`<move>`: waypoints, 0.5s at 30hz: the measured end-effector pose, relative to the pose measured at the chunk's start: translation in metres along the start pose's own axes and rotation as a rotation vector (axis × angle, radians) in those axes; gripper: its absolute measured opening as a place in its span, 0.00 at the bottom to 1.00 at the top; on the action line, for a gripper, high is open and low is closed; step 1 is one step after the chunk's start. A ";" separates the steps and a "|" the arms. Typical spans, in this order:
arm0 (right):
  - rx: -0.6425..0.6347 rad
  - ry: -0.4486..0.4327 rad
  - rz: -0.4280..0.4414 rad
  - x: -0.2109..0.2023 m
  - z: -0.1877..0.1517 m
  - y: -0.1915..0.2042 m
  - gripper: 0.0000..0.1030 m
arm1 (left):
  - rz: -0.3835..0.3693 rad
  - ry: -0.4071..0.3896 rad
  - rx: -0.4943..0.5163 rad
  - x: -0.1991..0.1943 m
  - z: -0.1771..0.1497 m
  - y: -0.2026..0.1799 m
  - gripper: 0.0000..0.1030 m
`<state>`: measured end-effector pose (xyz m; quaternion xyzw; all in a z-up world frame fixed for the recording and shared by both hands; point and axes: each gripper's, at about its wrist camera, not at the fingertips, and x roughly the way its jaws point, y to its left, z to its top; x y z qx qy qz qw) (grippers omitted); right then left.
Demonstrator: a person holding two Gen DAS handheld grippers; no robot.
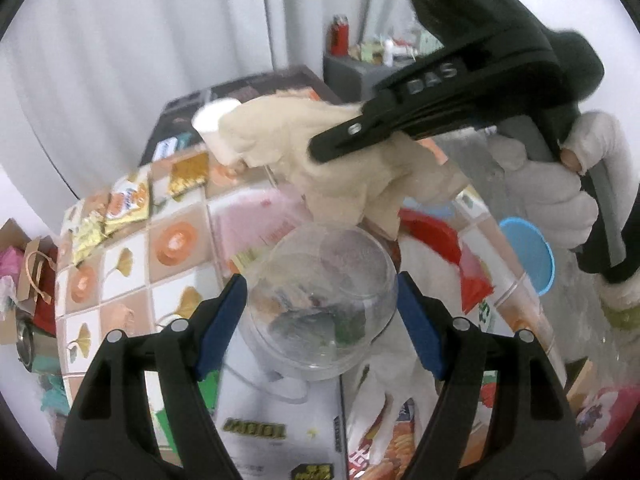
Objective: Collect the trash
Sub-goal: 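Carry the beige paper bag with the right gripper over the blue wastebasket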
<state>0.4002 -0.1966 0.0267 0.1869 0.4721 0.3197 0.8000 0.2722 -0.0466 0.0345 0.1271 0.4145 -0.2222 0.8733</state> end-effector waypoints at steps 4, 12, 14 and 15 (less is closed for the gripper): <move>0.006 -0.093 0.048 -0.029 0.006 0.007 0.05 | 0.011 -0.062 -0.036 -0.021 0.007 0.010 0.69; 0.036 -0.293 0.085 -0.117 -0.017 0.006 0.05 | -0.030 -0.130 -0.087 -0.054 0.018 0.005 0.69; 0.071 -0.363 0.065 -0.152 -0.043 -0.006 0.05 | -0.045 -0.145 -0.071 -0.061 0.022 -0.009 0.69; 0.085 -0.386 0.056 -0.165 -0.053 -0.012 0.05 | -0.059 -0.148 -0.064 -0.063 0.025 -0.019 0.69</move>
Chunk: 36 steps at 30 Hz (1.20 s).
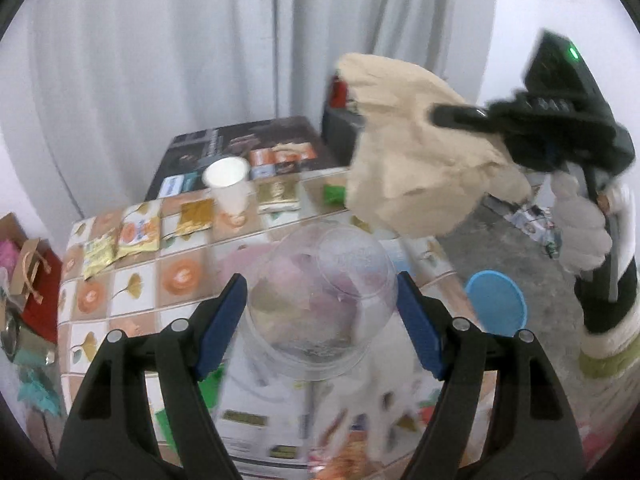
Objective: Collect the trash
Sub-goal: 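Carry the beige paper bag with the right gripper over the blue wastebasket, then open the right gripper to drop the paper bag into the wastebasket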
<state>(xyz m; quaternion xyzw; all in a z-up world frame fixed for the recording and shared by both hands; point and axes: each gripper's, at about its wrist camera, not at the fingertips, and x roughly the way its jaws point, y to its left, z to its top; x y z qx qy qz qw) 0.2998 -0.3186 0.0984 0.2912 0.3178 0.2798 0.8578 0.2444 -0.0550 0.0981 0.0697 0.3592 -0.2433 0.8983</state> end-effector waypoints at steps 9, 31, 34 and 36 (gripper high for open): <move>0.261 -0.226 -0.345 -0.207 -0.107 -0.112 0.05 | -0.265 0.092 0.197 0.041 0.023 -0.164 0.69; 0.987 -0.348 -0.532 -0.244 -0.267 -0.455 0.40 | -0.344 0.517 0.216 0.373 -0.034 -0.456 0.79; 0.966 -0.347 -0.623 -0.240 -0.268 -0.463 0.48 | -0.334 0.530 0.130 0.395 -0.038 -0.453 0.80; 0.952 -0.343 -0.651 -0.239 -0.270 -0.462 0.52 | -0.341 0.535 0.108 0.400 -0.039 -0.452 0.80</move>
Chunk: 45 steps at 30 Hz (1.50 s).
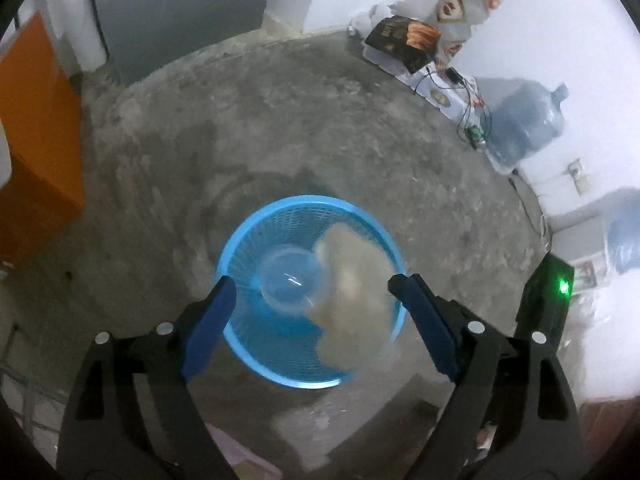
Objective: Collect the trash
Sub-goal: 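Open the right gripper to drop the paper bag into the wastebasket, then move both grippers back toward the table pile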
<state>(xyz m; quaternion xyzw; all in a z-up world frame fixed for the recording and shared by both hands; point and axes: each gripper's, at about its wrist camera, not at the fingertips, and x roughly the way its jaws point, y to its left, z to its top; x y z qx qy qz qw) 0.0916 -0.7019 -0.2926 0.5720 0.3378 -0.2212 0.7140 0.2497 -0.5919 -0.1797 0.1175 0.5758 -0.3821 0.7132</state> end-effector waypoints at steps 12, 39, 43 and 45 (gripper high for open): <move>-0.244 -0.237 -0.045 -0.088 -0.045 0.051 0.52 | -0.113 -0.179 0.199 -0.107 -0.038 -0.018 0.80; -0.852 -0.532 0.120 -0.277 -0.232 0.257 0.93 | -0.100 -0.695 0.093 -0.450 -0.211 0.121 0.82; -0.869 -0.503 0.161 -0.279 -0.243 0.276 0.93 | -0.076 -0.740 0.044 -0.480 -0.223 0.144 0.82; -0.881 -0.491 0.182 -0.279 -0.253 0.285 0.93 | -0.060 -0.765 0.038 -0.493 -0.229 0.153 0.82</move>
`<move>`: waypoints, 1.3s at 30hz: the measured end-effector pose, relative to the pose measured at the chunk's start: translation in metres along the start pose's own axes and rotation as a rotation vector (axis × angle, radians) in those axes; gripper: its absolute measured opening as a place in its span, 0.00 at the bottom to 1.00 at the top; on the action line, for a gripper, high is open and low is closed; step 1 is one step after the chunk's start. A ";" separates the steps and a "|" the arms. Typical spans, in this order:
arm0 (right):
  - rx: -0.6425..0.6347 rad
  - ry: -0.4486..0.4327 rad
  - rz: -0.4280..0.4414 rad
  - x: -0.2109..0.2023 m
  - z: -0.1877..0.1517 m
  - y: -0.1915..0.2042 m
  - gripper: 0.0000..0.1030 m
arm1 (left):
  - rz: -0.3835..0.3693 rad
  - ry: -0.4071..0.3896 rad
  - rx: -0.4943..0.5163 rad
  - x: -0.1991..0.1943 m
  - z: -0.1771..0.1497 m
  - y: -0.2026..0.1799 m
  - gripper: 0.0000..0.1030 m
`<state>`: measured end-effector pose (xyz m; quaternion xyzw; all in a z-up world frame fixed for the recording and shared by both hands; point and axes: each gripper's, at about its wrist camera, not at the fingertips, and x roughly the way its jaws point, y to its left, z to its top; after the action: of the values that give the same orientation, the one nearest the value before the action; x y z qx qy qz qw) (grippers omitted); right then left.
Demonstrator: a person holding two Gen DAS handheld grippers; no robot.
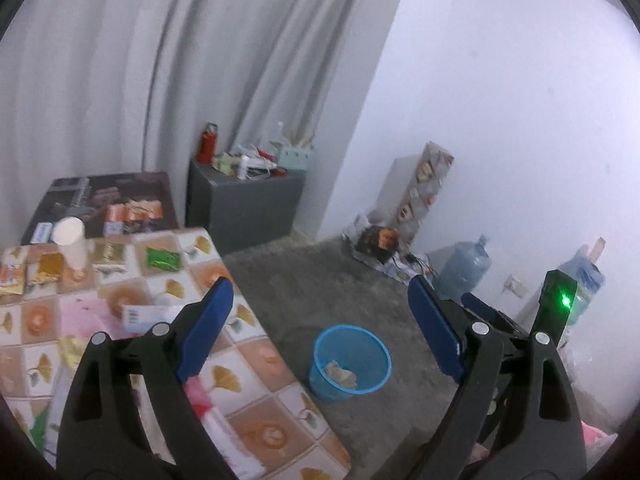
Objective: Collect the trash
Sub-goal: 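Move both grippers back toward the table pile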
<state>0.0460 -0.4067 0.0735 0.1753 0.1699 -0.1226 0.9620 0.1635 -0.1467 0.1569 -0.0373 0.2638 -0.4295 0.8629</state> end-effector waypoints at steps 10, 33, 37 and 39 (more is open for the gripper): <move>-0.007 0.030 0.117 0.000 0.009 0.039 0.93 | 0.051 -0.041 -0.027 -0.038 0.017 0.013 0.82; 0.202 0.380 0.296 0.106 0.011 0.039 0.93 | 0.222 0.028 -0.223 -0.066 0.012 0.142 0.82; 0.231 0.457 0.347 0.134 0.000 0.053 0.93 | 0.222 0.086 -0.305 -0.051 0.002 0.174 0.80; 0.229 0.487 0.359 0.147 -0.005 0.061 0.93 | 0.220 0.123 -0.357 -0.040 -0.004 0.192 0.78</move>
<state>0.1967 -0.3752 0.0332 0.3337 0.3467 0.0763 0.8733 0.2810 0.0051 0.1147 -0.1342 0.3905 -0.2804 0.8665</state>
